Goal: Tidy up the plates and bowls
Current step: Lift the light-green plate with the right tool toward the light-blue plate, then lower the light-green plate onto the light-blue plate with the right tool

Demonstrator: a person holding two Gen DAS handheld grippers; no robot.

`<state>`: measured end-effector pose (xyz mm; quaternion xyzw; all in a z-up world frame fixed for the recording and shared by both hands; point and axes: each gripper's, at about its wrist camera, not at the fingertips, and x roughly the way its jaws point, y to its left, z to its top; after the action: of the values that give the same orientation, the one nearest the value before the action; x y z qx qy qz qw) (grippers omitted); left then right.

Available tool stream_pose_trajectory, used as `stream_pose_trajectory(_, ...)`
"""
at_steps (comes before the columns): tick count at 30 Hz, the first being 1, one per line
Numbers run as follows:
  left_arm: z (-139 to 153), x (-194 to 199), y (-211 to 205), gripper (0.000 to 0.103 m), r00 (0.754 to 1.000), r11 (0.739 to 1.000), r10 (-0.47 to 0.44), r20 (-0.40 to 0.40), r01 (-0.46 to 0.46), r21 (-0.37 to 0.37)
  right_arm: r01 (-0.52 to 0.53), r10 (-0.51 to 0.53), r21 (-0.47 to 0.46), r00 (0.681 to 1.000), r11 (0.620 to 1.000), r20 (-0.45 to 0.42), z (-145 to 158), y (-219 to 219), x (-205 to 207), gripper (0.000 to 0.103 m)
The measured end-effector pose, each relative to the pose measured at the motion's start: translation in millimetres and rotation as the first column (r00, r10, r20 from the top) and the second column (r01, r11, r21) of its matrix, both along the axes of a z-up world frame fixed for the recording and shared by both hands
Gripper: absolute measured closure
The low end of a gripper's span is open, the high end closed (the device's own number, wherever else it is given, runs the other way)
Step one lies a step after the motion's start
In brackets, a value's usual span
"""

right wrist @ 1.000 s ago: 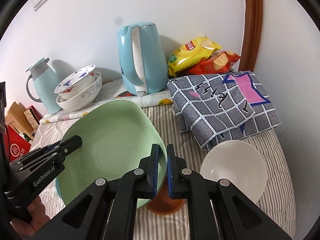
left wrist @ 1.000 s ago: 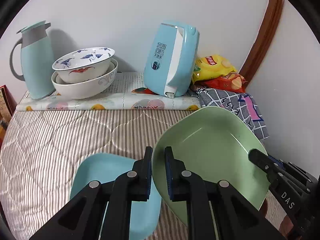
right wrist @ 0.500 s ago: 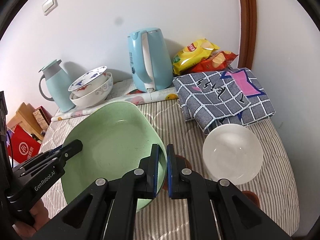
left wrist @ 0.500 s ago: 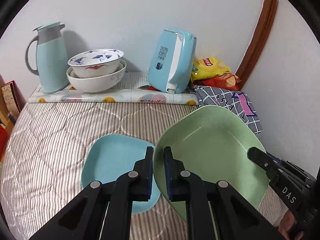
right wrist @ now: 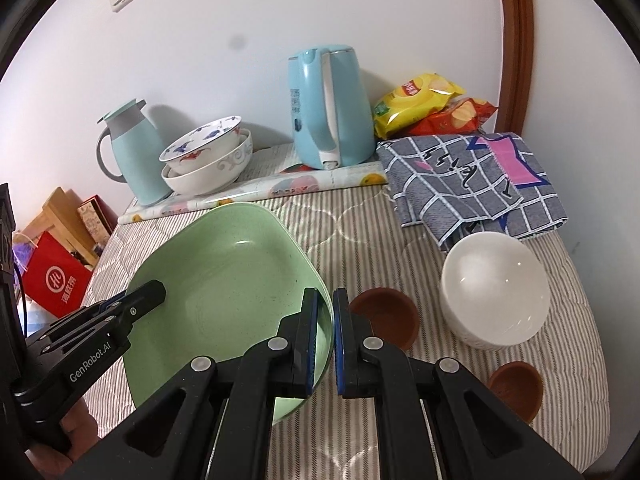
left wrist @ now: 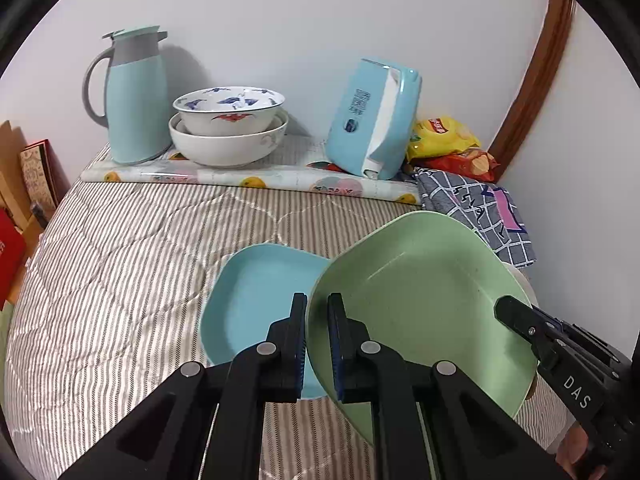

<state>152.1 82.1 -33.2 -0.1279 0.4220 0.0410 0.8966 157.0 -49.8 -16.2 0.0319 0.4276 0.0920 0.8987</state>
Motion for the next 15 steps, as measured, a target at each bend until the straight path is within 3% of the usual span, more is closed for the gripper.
stream_pose_trajectory(15, -21.2, -5.1, 32.6, 0.092, 0.999, 0.999, 0.041, -0.034, -0.042, -0.025, -0.038, 0.037, -0.009, 0.999, 0.999, -0.03, -17.9, 32.4, 5.0, 0.096)
